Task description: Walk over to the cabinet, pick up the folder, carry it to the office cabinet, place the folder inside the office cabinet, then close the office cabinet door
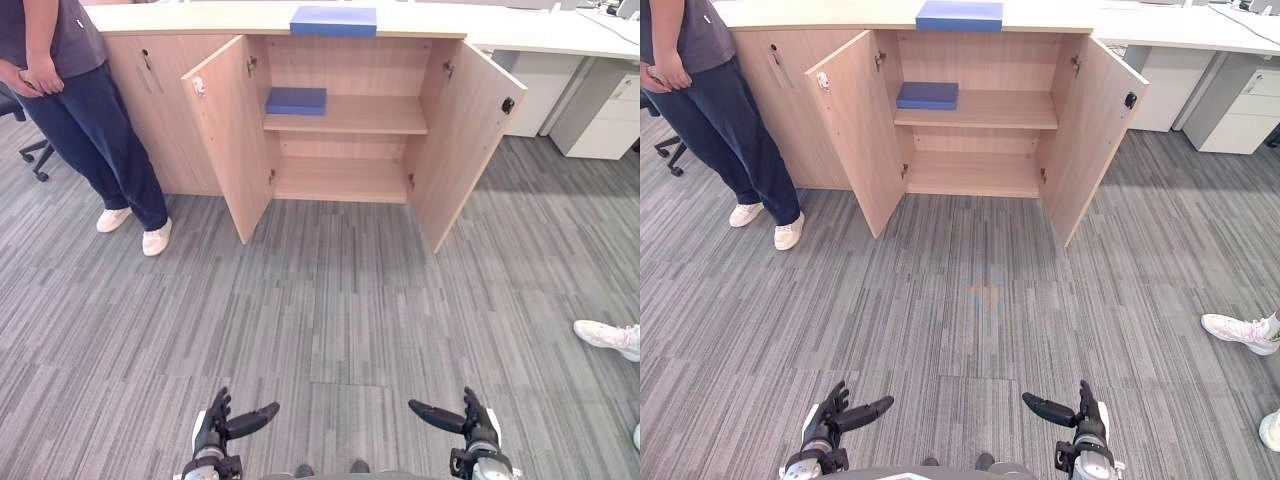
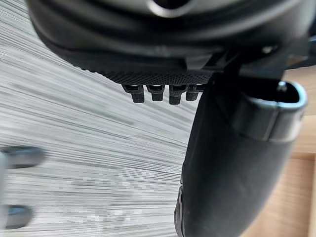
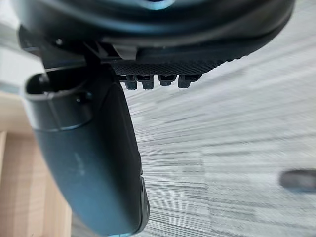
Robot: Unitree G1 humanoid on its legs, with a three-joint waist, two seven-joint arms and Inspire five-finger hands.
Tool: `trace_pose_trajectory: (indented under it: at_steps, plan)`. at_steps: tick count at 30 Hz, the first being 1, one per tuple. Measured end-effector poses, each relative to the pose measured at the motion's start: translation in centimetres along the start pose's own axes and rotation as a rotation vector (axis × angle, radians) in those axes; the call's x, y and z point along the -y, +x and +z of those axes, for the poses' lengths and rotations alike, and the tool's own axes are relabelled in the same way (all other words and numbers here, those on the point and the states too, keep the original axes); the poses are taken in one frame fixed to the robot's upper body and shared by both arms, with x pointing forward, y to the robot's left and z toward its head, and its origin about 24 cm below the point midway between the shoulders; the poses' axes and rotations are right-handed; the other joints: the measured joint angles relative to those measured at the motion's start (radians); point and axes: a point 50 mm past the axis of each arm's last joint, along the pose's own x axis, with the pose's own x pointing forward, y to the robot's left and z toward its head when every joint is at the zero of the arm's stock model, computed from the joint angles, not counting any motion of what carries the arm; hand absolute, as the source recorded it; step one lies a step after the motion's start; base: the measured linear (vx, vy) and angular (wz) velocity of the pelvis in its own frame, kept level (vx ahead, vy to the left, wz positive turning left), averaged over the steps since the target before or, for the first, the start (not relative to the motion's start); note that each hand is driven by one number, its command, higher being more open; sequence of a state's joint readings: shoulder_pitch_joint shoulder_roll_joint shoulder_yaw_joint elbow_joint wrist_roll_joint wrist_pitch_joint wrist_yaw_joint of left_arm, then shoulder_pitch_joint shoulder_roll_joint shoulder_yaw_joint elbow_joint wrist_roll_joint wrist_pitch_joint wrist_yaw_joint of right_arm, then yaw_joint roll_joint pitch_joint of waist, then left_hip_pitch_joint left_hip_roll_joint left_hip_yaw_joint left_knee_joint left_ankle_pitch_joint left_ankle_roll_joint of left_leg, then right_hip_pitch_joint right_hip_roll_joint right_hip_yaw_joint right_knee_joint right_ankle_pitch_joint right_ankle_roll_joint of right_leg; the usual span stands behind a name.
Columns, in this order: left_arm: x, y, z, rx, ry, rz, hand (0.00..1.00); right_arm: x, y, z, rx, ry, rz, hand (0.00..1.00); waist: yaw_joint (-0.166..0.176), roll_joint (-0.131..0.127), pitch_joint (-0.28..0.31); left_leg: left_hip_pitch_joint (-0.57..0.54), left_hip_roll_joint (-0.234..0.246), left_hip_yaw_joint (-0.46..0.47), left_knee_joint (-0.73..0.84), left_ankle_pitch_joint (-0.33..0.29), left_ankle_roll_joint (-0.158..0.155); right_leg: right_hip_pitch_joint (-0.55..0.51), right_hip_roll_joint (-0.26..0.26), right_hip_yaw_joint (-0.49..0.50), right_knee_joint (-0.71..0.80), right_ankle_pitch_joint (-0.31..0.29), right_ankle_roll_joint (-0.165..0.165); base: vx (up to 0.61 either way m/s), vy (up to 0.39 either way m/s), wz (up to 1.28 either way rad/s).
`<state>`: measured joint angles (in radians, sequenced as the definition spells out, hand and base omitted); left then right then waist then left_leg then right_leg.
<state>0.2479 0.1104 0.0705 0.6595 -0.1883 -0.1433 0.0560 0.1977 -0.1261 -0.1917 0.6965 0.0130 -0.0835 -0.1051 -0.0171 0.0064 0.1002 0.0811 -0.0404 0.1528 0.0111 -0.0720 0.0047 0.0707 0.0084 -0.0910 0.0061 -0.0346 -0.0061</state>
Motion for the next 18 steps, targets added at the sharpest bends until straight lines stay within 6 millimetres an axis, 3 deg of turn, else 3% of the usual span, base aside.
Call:
trace_pose_trajectory:
  at_steps: [10, 18]
  plan:
    - [-0.2, -0.2, 0.4, 0.022, 0.008, -0.014, 1.0, 0.5, 0.4, 0.8, 0.029, -0.076, 0.016, 1.0, -0.003, 0.01, 0.03, 0.006, 0.003, 0.027, 0.006, -0.021, -0.03, 0.009, 0.0, 0.009, -0.01, -0.007, 0.011, 0.03, -0.002, -0.04]
    - [-0.8, -0.2, 0.3, 0.021, -0.018, 0.021, 1.0, 0.9, 1.2, 2.6, 0.071, -0.076, 0.001, 1.0, -0.004, 0.033, 0.05, -0.119, 0.034, 0.082, 0.185, -0.145, 0.016, -0.085, 0.009, 0.049, 0.068, -0.061, 0.033, -0.01, 0.011, -0.18]
